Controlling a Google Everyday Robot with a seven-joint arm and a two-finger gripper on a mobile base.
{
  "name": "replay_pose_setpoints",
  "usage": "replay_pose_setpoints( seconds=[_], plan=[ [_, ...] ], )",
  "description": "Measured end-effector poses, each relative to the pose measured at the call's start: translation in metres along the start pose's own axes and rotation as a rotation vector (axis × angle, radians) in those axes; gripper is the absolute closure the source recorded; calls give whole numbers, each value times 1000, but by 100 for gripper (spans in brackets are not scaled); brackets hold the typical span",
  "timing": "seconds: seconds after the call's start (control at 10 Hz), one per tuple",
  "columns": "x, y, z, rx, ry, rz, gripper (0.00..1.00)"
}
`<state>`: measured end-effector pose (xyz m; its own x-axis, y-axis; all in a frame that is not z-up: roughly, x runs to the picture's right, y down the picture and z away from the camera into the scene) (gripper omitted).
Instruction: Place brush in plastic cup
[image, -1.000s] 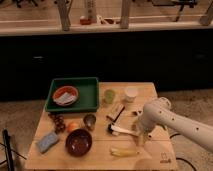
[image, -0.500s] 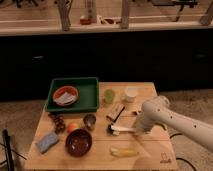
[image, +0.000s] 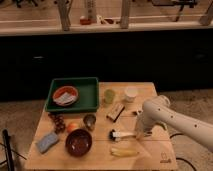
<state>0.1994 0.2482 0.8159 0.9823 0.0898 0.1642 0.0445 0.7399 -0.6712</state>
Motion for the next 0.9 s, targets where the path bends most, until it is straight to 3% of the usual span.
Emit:
replay_pose_setpoints(
  seconds=[0.2, 0.9],
  plan=[
    [4, -15, -14, 6, -4, 18, 100],
    [10, -26, -48, 23, -66, 3, 100]
  ],
)
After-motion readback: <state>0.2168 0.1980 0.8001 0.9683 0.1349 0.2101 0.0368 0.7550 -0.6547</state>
